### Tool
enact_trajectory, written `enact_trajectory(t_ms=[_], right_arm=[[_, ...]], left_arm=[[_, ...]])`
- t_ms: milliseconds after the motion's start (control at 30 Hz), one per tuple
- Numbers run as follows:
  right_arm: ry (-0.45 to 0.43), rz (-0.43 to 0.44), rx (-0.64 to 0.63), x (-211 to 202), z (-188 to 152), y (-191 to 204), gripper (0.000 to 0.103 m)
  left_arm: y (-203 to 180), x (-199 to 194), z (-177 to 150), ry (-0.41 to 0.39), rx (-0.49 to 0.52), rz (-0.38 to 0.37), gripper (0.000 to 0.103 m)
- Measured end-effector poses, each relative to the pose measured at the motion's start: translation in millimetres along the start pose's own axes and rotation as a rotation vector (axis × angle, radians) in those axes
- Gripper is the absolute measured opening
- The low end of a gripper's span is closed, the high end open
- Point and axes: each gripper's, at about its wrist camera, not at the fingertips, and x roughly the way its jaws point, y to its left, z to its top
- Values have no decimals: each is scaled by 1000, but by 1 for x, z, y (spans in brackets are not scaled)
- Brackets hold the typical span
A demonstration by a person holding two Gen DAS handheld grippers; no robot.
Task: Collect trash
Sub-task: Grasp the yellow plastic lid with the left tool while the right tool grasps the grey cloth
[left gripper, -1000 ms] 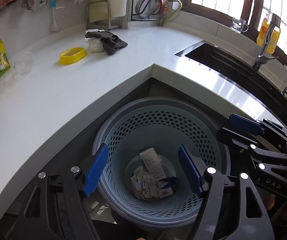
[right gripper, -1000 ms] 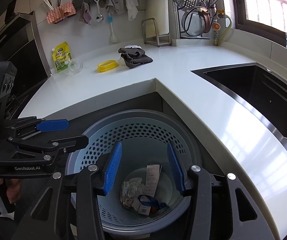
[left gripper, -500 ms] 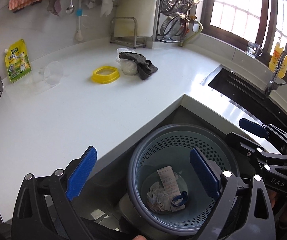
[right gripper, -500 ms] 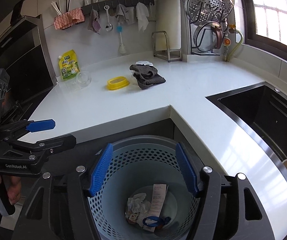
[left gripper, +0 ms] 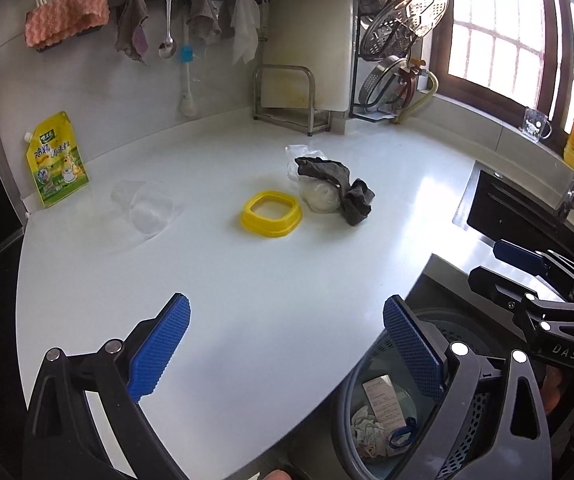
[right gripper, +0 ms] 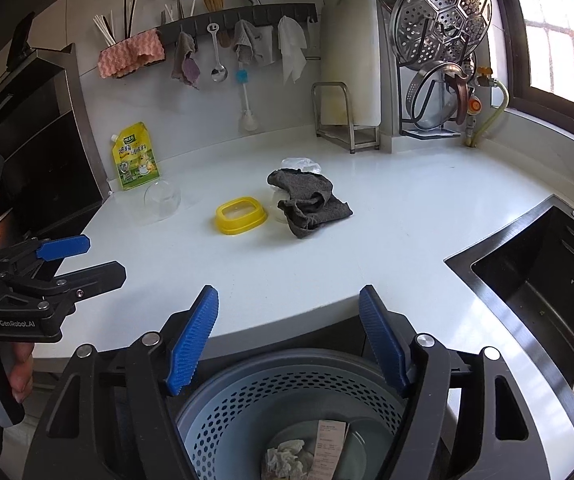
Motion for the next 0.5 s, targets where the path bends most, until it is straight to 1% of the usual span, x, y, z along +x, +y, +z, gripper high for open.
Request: enact_trajectory(t_ms=[67,167,333,500], right_arm=[[3,4,7,11,7,-1,70],[3,0,4,27,19,0,72],[6,-4,-20,57,43,2,73],[34,-13,-21,92,58,-5,75]], left_arm=[[6,8,9,1,5,2,95],[13,22,20,6,13,3,95],[23,51,34,29,26,6,95],[30,87,42,83,12,-48,95]])
